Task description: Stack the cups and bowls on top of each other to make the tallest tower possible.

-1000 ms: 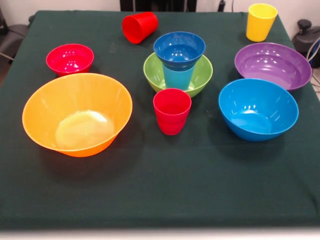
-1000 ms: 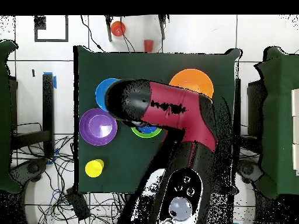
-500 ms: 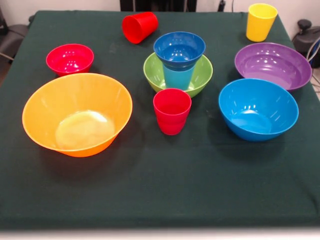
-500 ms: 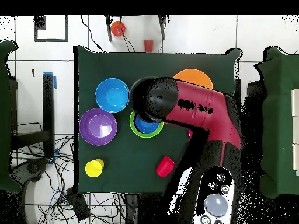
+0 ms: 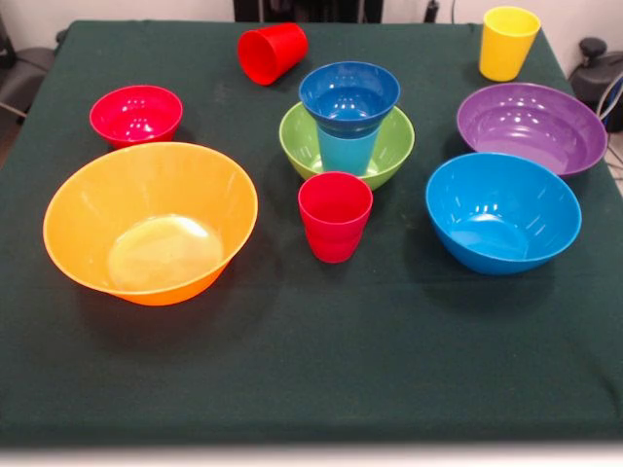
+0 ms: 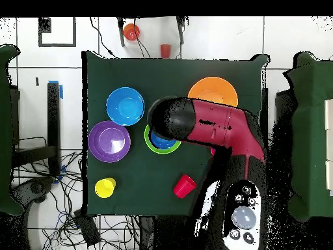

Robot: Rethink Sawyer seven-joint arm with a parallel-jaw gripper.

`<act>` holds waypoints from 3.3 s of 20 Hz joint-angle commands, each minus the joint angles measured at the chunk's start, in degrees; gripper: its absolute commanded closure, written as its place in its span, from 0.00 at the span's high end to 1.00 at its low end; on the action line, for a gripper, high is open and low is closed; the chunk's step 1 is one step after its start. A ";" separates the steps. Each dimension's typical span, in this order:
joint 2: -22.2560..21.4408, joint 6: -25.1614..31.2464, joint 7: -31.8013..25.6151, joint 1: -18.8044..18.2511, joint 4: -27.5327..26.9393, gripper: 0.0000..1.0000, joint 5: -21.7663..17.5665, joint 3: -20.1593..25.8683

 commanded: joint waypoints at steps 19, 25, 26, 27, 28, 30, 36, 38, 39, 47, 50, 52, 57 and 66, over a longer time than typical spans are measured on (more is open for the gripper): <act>11.47 -19.20 -3.26 -1.90 9.33 1.00 -12.01 11.21; 10.59 -19.17 -2.94 -2.52 11.06 1.00 -12.31 12.16; 10.41 -19.00 -3.09 -2.63 11.20 1.00 -12.28 12.36; 10.53 -18.65 -3.53 -2.99 11.12 1.00 -12.23 12.72; 10.46 -18.38 -3.93 -3.15 11.12 1.00 -12.23 12.95; 10.32 -19.61 -4.84 -4.00 11.48 1.00 -12.74 13.96; 10.77 -23.01 -4.58 -5.41 12.36 1.00 -14.33 15.81; 10.98 -22.49 -3.86 -4.92 11.61 1.00 -14.64 15.35; 11.03 -21.52 -3.55 -4.43 10.91 1.00 -14.59 14.92; 12.33 -17.00 -5.96 -6.24 7.39 1.00 -14.06 16.43; 12.40 -16.43 -6.67 -7.15 6.77 1.00 -13.95 17.13; 12.22 -16.87 -6.82 -7.38 6.92 1.00 -14.35 17.42; 9.66 -12.87 -8.19 -6.91 9.44 1.00 -14.30 18.01; 10.73 -7.24 -8.30 -7.98 7.60 1.00 -12.60 20.02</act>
